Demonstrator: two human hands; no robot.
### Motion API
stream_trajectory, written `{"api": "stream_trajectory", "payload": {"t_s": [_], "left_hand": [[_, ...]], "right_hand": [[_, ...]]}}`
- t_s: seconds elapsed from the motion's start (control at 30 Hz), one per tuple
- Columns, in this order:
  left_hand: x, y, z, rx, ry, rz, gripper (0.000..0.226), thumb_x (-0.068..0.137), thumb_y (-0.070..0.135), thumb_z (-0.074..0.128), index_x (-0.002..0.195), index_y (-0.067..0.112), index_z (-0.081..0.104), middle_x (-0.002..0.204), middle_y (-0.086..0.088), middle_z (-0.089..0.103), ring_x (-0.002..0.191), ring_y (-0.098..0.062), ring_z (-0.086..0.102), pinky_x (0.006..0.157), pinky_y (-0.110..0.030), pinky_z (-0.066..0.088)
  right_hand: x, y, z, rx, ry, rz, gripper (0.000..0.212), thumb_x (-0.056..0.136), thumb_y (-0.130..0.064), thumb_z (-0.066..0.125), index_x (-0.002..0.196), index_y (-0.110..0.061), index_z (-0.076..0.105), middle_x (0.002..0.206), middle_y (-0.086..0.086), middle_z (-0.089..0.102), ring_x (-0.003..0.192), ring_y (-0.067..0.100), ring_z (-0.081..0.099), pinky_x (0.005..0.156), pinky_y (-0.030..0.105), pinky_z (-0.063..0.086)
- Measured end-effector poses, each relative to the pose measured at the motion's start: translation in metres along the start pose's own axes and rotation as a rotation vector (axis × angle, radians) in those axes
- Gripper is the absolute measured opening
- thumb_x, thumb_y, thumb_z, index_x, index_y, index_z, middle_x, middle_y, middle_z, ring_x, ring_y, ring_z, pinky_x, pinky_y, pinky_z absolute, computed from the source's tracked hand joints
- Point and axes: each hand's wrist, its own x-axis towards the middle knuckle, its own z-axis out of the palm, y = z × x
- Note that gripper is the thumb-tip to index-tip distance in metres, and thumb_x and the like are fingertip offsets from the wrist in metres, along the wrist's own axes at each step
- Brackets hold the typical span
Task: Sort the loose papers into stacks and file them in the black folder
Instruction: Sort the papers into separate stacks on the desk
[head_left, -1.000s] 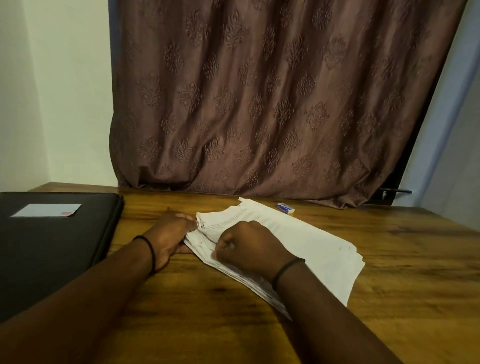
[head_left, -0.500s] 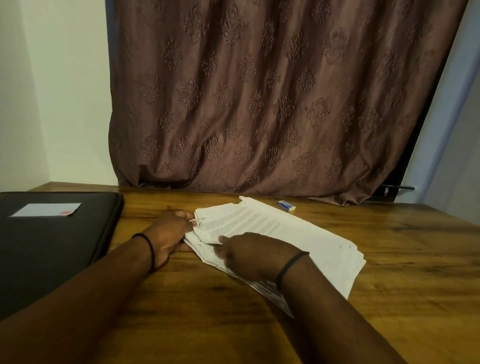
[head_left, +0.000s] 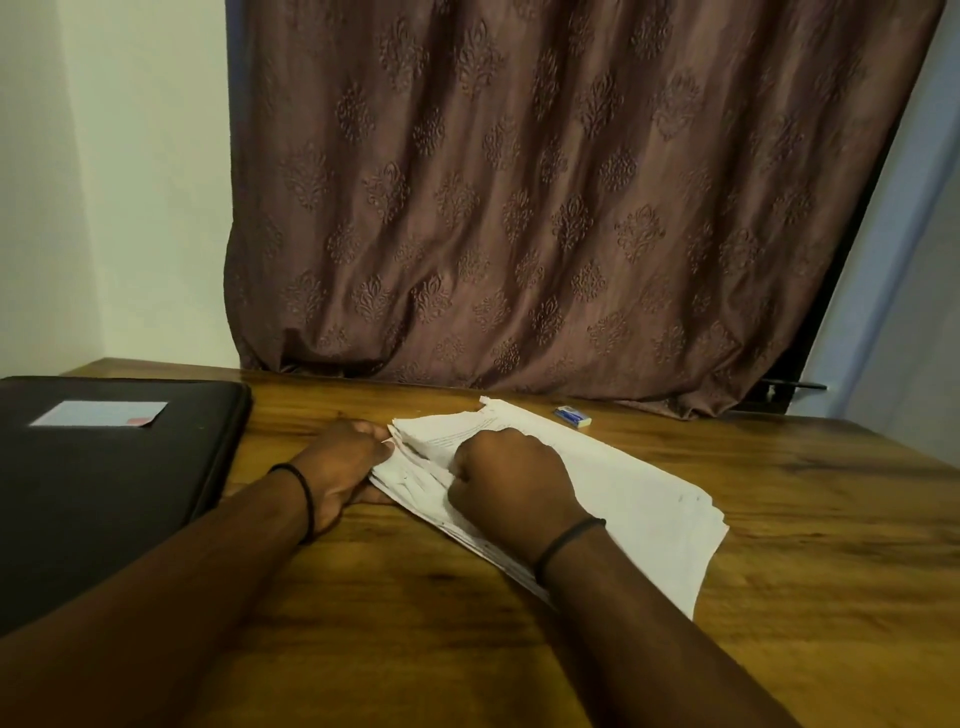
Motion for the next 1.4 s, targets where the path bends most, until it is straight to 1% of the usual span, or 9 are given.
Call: {"api": "stream_trajectory", "payload": {"t_s": [0.07, 0.23, 0.37, 0.5, 0.6, 0.73, 0.87, 1.07, 1.4], "left_hand": [[0.000, 0.000, 0.000, -0.018, -0.004, -0.009, 0.017, 0.100, 0.001, 0.046, 0.099, 0.005, 0.063, 0.093, -0.014, 0.070, 0.083, -0.025, 0.067, 0.068, -0.039, 0.059], [-0.002, 0.001, 0.002, -0.034, 0.008, -0.019, 0.018, 0.100, 0.002, 0.045, 0.099, 0.009, 0.061, 0.091, -0.011, 0.069, 0.078, -0.021, 0.066, 0.056, -0.033, 0.059], [-0.002, 0.003, 0.002, -0.035, 0.010, -0.032, 0.017, 0.101, 0.004, 0.045, 0.101, 0.009, 0.061, 0.095, -0.011, 0.070, 0.080, -0.022, 0.067, 0.057, -0.033, 0.060], [0.000, 0.002, 0.002, -0.038, 0.002, -0.031, 0.017, 0.102, 0.006, 0.044, 0.104, 0.009, 0.061, 0.099, -0.012, 0.070, 0.085, -0.023, 0.067, 0.069, -0.040, 0.059], [-0.001, 0.001, 0.001, -0.038, -0.007, -0.021, 0.018, 0.102, 0.007, 0.043, 0.104, 0.009, 0.061, 0.096, -0.010, 0.070, 0.083, -0.021, 0.067, 0.064, -0.037, 0.061], [-0.003, 0.001, -0.002, -0.050, -0.028, -0.012, 0.017, 0.102, 0.009, 0.045, 0.106, 0.009, 0.062, 0.100, -0.012, 0.071, 0.086, -0.023, 0.069, 0.060, -0.037, 0.061], [-0.005, 0.002, -0.001, -0.034, -0.037, -0.006, 0.014, 0.102, 0.012, 0.047, 0.103, 0.011, 0.061, 0.097, -0.011, 0.072, 0.081, -0.021, 0.069, 0.062, -0.037, 0.061], [-0.004, 0.001, -0.001, -0.034, -0.034, -0.013, 0.014, 0.100, 0.009, 0.049, 0.107, 0.010, 0.061, 0.099, -0.013, 0.072, 0.084, -0.022, 0.069, 0.066, -0.040, 0.061], [-0.008, 0.005, 0.000, -0.097, -0.076, -0.018, 0.019, 0.101, 0.007, 0.045, 0.111, 0.011, 0.062, 0.101, -0.014, 0.073, 0.086, -0.025, 0.070, 0.065, -0.040, 0.061]], "right_hand": [[0.002, 0.003, -0.003, 0.051, 0.041, 0.062, 0.026, 0.094, -0.033, 0.057, 0.109, -0.018, 0.071, 0.096, 0.002, 0.071, 0.080, 0.016, 0.060, 0.084, 0.030, 0.053], [0.005, 0.014, -0.009, 0.156, 0.117, 0.208, 0.027, 0.094, -0.033, 0.057, 0.112, -0.015, 0.067, 0.105, 0.005, 0.070, 0.082, 0.016, 0.059, 0.073, 0.025, 0.046], [0.006, 0.017, -0.007, 0.235, 0.078, 0.256, 0.023, 0.094, -0.035, 0.060, 0.105, -0.016, 0.068, 0.104, 0.004, 0.070, 0.085, 0.015, 0.062, 0.082, 0.028, 0.052], [0.003, 0.015, -0.010, 0.241, 0.120, 0.249, 0.032, 0.094, -0.027, 0.062, 0.124, -0.020, 0.053, 0.124, 0.005, 0.065, 0.102, 0.021, 0.064, 0.090, 0.034, 0.055], [-0.001, 0.013, -0.008, 0.215, 0.121, 0.134, 0.051, 0.094, -0.015, 0.059, 0.138, -0.031, 0.038, 0.129, 0.006, 0.061, 0.106, 0.024, 0.062, 0.090, 0.038, 0.054], [-0.002, 0.010, -0.002, 0.145, 0.073, 0.009, 0.029, 0.097, -0.026, 0.056, 0.125, -0.029, 0.064, 0.126, 0.000, 0.065, 0.106, 0.018, 0.060, 0.090, 0.029, 0.047], [0.001, 0.007, 0.000, 0.148, -0.032, -0.003, 0.043, 0.092, -0.054, 0.057, 0.122, -0.025, 0.069, 0.119, -0.007, 0.069, 0.105, 0.013, 0.060, 0.084, 0.027, 0.045], [0.004, 0.009, 0.005, 0.138, -0.033, 0.058, 0.040, 0.095, -0.051, 0.053, 0.105, -0.020, 0.076, 0.096, -0.002, 0.074, 0.085, 0.013, 0.062, 0.083, 0.032, 0.054], [0.001, 0.008, 0.001, 0.043, -0.046, 0.031, 0.043, 0.091, -0.056, 0.056, 0.110, -0.021, 0.073, 0.104, -0.002, 0.072, 0.092, 0.014, 0.062, 0.085, 0.032, 0.052]]}}
